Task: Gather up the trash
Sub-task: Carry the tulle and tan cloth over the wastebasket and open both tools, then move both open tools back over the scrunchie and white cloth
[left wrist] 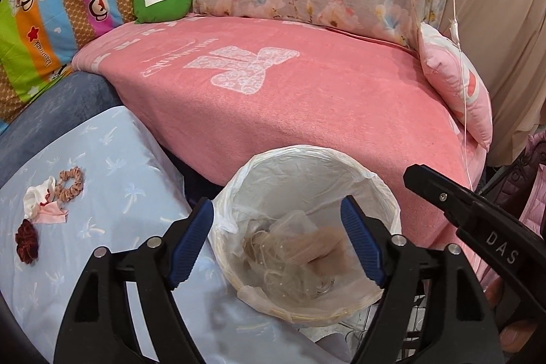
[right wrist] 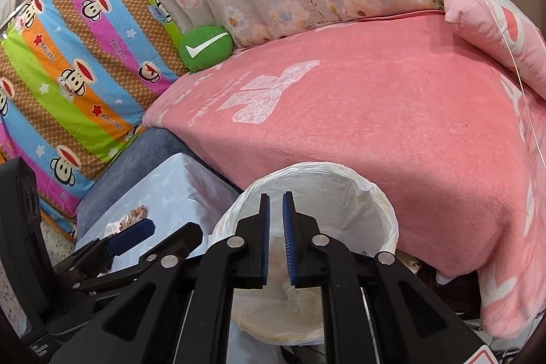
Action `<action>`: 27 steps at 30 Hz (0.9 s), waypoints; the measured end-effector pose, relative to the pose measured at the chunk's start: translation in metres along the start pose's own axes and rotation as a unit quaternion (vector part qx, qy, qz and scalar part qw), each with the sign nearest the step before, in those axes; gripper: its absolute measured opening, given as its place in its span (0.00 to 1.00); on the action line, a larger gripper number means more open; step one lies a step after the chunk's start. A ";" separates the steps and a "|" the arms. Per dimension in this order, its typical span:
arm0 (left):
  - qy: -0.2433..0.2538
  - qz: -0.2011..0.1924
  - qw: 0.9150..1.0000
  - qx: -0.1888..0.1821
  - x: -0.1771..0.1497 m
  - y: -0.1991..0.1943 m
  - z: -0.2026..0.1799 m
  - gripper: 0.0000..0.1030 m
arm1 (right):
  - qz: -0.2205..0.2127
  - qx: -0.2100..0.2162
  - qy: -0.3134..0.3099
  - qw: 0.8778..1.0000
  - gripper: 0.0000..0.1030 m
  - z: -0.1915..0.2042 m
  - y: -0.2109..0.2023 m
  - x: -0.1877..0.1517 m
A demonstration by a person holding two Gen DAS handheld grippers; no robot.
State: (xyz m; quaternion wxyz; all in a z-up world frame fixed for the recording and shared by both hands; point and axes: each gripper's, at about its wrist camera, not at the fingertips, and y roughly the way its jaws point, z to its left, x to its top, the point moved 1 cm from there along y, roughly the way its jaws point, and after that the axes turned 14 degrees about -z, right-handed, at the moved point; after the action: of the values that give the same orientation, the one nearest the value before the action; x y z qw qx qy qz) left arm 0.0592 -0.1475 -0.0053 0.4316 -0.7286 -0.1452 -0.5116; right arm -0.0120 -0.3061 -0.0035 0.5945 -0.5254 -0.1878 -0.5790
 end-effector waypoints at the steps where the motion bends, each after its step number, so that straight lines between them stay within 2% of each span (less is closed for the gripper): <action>1: -0.002 -0.001 1.000 0.003 0.000 -0.001 0.002 0.72 | 0.001 0.000 0.000 1.000 0.16 0.001 0.000 -0.001; 3: -0.005 -0.003 1.000 0.008 0.000 -0.003 0.006 0.73 | 0.003 0.001 0.001 1.000 0.19 0.002 0.000 -0.003; 20: -0.043 -0.010 0.998 0.053 -0.009 -0.023 0.049 0.73 | 0.022 0.034 -0.027 0.999 0.21 0.041 0.002 -0.019; 27: -0.063 -0.018 0.995 0.076 -0.013 -0.038 0.074 0.78 | 0.031 0.051 -0.044 0.997 0.22 0.069 0.002 -0.029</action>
State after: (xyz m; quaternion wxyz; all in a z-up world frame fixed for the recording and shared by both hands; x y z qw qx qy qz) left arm 0.0748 -0.0652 -0.0058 0.4666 -0.7218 -0.2236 -0.4596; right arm 0.0087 -0.2343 -0.0018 0.6296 -0.5249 -0.2266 -0.5260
